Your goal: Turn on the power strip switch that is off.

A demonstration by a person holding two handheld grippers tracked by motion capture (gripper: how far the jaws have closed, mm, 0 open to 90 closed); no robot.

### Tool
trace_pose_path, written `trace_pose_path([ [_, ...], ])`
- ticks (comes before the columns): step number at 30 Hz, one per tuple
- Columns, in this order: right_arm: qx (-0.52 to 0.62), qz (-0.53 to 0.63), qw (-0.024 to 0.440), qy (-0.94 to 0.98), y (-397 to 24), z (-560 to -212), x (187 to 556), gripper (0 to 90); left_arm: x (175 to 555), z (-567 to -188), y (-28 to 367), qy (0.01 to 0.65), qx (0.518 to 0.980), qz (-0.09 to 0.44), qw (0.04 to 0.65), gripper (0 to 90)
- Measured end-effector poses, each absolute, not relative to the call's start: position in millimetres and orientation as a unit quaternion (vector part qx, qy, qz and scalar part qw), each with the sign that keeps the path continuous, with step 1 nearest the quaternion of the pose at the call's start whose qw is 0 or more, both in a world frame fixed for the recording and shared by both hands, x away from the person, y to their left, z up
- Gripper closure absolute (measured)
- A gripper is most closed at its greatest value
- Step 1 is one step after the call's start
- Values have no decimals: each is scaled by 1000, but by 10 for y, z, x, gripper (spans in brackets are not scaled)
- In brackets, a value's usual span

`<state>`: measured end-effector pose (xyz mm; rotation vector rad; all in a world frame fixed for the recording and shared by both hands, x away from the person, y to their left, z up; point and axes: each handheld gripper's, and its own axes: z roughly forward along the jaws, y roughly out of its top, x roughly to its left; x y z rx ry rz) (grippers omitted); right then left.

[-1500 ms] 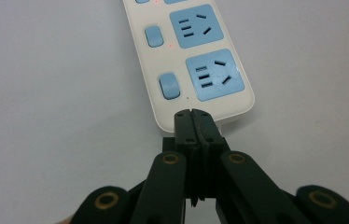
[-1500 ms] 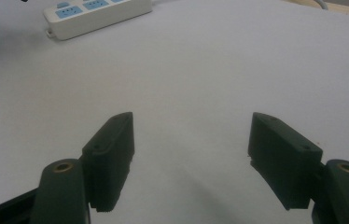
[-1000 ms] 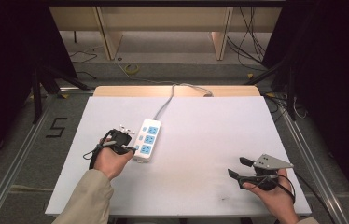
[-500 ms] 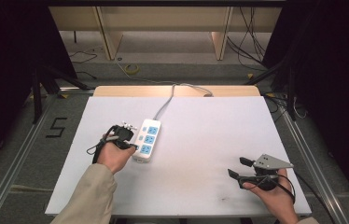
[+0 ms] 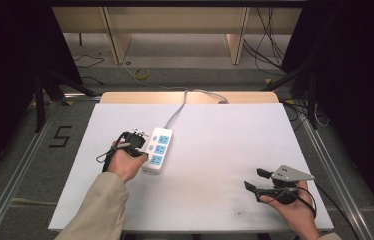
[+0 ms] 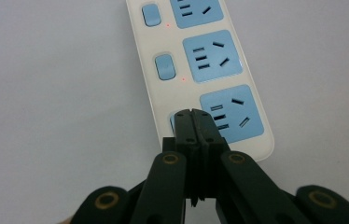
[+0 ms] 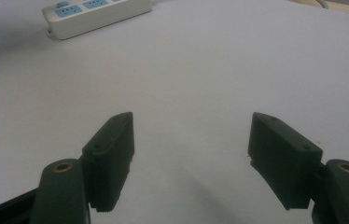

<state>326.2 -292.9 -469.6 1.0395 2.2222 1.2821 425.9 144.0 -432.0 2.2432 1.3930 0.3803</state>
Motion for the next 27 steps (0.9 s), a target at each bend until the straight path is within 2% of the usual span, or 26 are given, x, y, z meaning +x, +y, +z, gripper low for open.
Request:
trace_pose_path([
  [27,370,454,185,789,-2931,-4697,3261,324,4379,-4373,1403,516,816,139,222,898],
])
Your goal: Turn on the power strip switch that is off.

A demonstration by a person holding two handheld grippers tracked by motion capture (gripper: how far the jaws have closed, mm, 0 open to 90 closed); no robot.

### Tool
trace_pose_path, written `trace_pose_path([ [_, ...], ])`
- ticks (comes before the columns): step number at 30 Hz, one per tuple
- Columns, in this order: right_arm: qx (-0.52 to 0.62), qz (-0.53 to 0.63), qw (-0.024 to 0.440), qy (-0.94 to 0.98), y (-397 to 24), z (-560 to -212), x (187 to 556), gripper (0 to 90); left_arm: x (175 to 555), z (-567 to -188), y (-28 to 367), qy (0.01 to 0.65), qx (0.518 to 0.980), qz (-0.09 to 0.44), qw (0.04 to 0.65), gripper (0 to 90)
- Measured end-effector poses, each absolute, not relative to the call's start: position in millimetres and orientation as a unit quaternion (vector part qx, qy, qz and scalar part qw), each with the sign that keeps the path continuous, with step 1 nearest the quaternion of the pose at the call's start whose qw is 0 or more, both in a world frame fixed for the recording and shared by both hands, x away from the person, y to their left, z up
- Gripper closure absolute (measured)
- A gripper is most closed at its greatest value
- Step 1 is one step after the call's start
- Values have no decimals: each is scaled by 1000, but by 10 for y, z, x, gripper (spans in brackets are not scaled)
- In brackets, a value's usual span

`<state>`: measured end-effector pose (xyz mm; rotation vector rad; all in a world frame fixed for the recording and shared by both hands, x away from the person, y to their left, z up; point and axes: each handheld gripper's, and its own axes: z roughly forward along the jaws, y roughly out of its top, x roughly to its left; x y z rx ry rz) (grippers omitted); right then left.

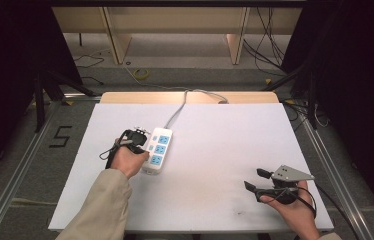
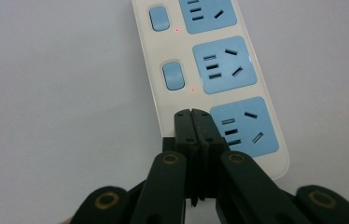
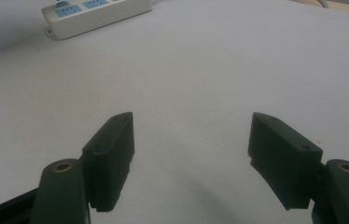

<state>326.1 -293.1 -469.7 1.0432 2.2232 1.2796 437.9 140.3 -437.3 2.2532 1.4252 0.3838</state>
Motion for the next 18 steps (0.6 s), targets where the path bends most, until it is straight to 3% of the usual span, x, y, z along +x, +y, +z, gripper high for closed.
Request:
trace_pose_path([
  [18,369,453,185,790,-2931,-4698,3262,323,4415,-4398,1367,517,817,141,213,898],
])
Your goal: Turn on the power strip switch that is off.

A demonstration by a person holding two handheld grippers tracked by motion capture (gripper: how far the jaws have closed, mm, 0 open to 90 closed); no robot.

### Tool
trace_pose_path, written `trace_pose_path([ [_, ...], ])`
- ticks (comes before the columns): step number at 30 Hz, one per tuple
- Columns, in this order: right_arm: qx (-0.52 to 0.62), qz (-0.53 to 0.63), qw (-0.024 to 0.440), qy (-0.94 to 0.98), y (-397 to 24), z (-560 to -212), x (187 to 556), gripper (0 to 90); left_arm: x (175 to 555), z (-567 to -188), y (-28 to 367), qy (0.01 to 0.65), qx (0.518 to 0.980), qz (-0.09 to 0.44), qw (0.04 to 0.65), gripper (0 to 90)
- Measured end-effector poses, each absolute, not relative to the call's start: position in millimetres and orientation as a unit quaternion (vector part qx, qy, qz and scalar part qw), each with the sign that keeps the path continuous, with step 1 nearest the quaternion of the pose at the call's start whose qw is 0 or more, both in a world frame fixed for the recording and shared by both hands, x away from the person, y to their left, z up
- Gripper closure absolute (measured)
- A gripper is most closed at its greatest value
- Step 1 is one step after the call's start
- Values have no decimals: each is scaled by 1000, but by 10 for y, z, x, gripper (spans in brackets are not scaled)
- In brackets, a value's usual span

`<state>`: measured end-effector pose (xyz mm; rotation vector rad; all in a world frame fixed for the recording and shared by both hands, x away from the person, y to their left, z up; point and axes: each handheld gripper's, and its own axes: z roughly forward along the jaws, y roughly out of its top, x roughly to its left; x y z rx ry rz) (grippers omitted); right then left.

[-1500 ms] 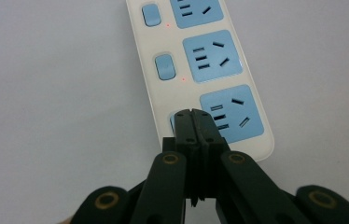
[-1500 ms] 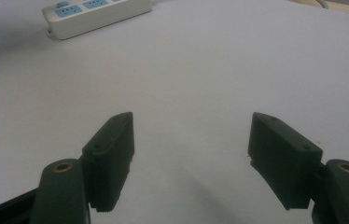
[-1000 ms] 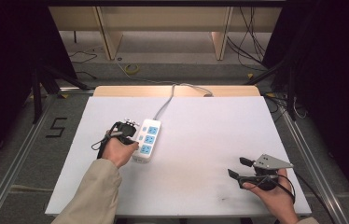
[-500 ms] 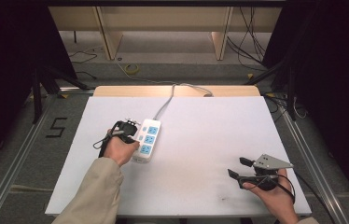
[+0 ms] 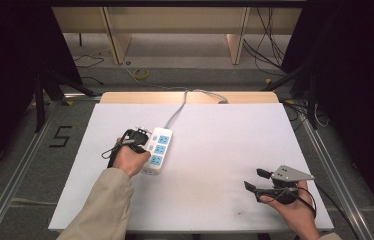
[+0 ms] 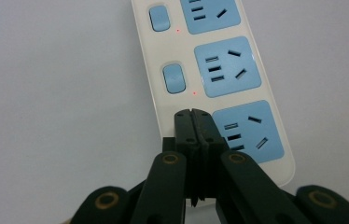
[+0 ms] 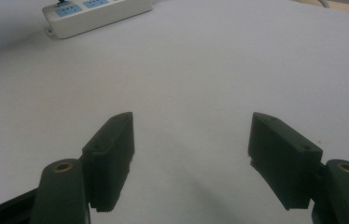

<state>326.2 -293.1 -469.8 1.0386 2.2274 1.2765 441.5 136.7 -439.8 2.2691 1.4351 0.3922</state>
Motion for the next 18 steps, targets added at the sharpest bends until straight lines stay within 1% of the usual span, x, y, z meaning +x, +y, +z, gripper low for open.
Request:
trace_pose_path([
  [18,369,454,185,790,-2928,-4698,3260,323,4424,-4407,1357,524,815,143,202,899],
])
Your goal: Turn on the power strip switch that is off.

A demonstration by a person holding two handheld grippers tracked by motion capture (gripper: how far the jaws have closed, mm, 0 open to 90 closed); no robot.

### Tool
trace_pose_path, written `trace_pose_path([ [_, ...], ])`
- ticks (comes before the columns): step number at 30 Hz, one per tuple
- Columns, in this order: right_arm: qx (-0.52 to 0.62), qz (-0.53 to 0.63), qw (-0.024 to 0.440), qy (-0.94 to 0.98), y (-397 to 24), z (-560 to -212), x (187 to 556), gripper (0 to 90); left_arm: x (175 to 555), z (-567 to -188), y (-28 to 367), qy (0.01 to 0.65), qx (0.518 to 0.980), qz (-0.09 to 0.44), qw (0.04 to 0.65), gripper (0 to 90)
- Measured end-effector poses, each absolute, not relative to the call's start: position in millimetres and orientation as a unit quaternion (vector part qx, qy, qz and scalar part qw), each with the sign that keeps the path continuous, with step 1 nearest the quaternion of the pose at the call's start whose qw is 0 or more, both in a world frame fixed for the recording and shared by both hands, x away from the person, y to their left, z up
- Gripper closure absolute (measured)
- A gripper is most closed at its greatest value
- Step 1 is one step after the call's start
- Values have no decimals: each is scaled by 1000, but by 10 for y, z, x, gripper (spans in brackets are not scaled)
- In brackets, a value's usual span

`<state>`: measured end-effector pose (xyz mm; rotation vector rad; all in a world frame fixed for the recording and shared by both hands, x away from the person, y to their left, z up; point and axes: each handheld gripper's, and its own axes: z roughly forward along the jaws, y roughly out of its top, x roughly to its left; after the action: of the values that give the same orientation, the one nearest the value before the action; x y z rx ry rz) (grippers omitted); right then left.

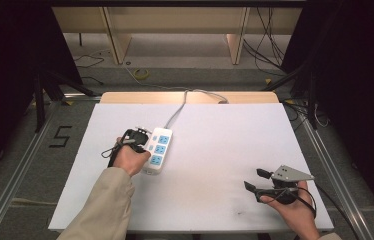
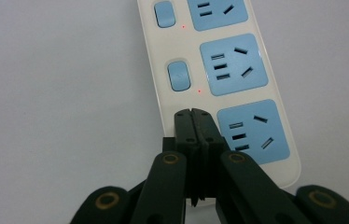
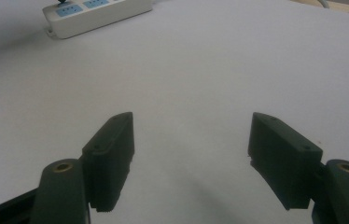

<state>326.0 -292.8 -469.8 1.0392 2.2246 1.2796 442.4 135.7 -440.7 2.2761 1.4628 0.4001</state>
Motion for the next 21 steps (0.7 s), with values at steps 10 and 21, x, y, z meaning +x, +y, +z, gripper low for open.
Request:
trace_pose_path([
  [10,369,454,186,790,-2928,-4698,3260,323,4435,-4457,1391,514,827,172,151,899],
  [21,369,452,186,791,-2927,-4701,3264,323,4422,-4345,1520,534,804,142,221,899],
])
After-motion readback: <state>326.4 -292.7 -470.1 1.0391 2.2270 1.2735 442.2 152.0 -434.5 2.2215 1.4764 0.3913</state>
